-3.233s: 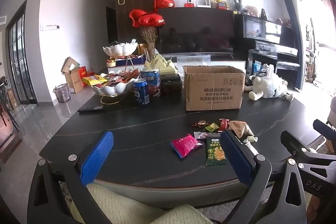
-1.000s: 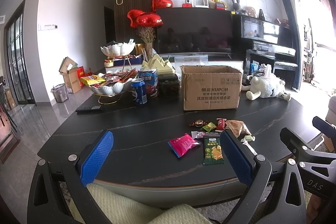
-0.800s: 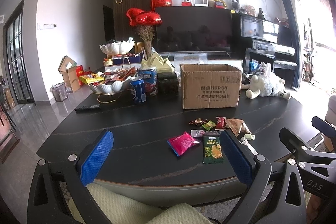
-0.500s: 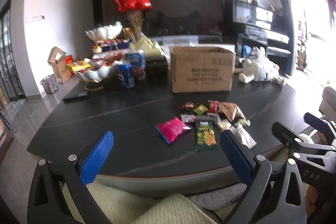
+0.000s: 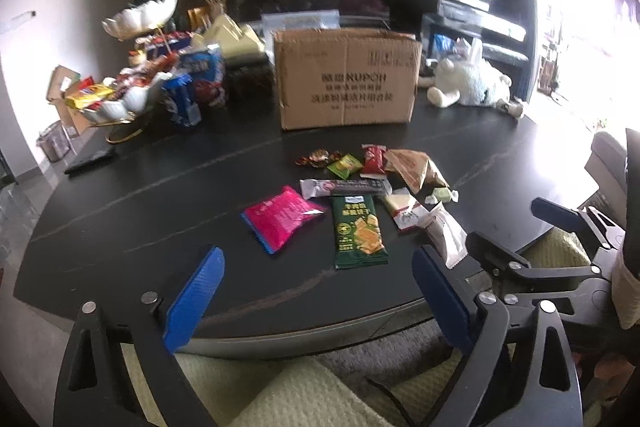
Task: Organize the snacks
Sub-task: 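Grasp the white wrapped packet with the right tool while the left tool grasps the green cracker packet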
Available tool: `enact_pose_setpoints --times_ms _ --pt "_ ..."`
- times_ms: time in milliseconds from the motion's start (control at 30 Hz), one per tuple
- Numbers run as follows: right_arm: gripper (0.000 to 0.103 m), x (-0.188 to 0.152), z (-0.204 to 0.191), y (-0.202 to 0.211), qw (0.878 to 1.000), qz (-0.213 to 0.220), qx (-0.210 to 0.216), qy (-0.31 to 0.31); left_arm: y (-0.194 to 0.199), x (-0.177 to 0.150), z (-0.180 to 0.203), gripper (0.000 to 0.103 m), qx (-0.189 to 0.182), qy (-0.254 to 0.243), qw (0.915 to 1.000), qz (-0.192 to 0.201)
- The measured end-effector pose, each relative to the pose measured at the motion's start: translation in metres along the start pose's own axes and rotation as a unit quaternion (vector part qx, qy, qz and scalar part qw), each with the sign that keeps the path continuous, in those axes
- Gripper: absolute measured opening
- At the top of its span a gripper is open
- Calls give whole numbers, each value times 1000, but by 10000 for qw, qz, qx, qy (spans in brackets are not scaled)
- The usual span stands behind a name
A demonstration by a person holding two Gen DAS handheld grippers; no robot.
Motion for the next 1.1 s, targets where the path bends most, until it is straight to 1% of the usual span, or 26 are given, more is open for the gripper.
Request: enact_pose_setpoints --times_ms 133,167,233,267,333,400,467,700,900,1100 --pt "88 0 4 -19 9997 -190 132 27 -19 4 7 94 -109 -45 9998 -171" --pt "85 0 6 -23 9995 -255 185 0 -26 5 8 93 -152 -36 9996 -240" --pt "80 -2 9 -34 9986 -408 338 -75 -36 6 10 85 -203 -30 9992 -355" --pt "76 -2 9 -38 9983 -449 370 -93 -42 6 11 83 -240 -18 9988 -419" --pt "74 -2 11 -46 9981 -478 378 -87 -53 6 13 81 -295 15 9981 -537" --pt "70 -3 13 -50 9980 -509 372 -83 -62 6 14 80 -350 45 9974 -625" --pt "68 -2 14 -55 9978 -540 391 -71 -70 6 16 79 -382 39 9969 -691" --pt "60 -4 18 -73 9970 -628 439 -85 -99 9 21 72 -306 -21 9961 -824" --pt "54 -5 26 -83 9958 -722 518 -201 -116 11 26 71 -399 -29 9947 -946" --pt "51 -4 31 -88 9947 -762 612 -307 -133 10 33 69 -334 -66 9939 -1050"
Point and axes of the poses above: each gripper's, at about its wrist camera, not at the fingertips, and y roughly against the way its jaws point, z to its right, x to its top, the point moved 2 cm from there along -y, roughly the way its jaws point
